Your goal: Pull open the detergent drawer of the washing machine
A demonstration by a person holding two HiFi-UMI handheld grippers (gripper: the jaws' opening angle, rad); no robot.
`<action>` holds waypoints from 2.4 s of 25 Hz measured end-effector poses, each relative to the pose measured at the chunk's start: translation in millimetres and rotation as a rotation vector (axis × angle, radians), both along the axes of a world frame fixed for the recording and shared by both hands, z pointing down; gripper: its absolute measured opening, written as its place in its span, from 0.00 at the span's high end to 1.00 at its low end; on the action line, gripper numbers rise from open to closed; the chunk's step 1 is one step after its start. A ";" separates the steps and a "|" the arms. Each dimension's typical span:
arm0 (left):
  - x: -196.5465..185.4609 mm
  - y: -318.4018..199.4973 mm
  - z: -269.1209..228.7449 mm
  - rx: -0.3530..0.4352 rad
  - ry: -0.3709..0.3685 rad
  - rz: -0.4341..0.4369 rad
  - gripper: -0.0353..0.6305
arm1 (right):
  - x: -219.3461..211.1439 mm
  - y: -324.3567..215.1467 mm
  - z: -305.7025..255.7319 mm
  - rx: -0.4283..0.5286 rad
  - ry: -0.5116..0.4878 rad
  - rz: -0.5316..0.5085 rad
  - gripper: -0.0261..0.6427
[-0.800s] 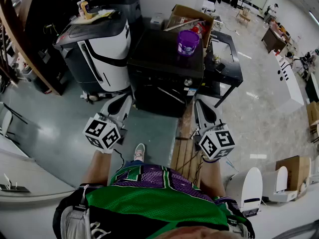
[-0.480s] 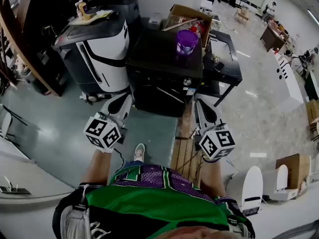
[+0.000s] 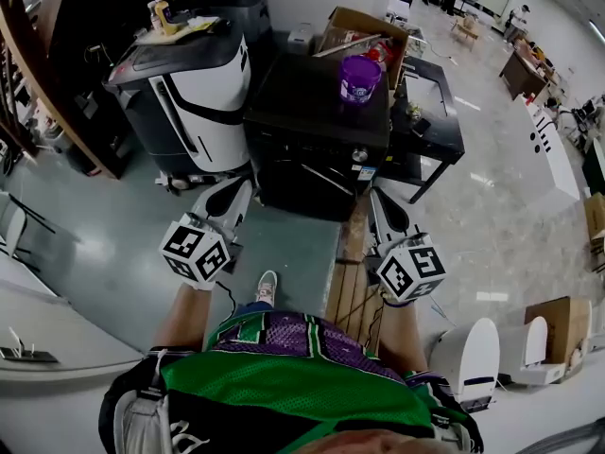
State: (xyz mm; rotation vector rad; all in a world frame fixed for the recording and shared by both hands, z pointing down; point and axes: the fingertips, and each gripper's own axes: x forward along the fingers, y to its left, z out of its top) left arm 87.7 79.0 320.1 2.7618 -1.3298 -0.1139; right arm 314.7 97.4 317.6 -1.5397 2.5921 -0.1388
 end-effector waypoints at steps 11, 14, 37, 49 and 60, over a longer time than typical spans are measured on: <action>-43.9 -31.8 15.3 -0.016 0.013 -0.008 0.92 | -42.9 -42.0 18.9 -0.044 -0.051 -0.026 0.96; -74.7 -61.2 20.6 -0.019 0.012 -0.010 0.92 | -70.3 -69.7 15.7 -0.035 -0.051 -0.015 0.96; -281.2 -242.0 21.5 -0.017 0.020 0.078 0.92 | -288.3 -239.3 7.6 -0.034 -0.062 0.067 0.96; -260.7 -276.3 23.0 -0.028 0.036 0.075 0.92 | -281.0 -287.0 7.9 -0.019 -0.020 0.009 0.96; -232.0 -287.4 19.5 -0.023 0.008 0.068 0.92 | -272.2 -340.2 77.1 -0.184 -0.135 -0.171 0.73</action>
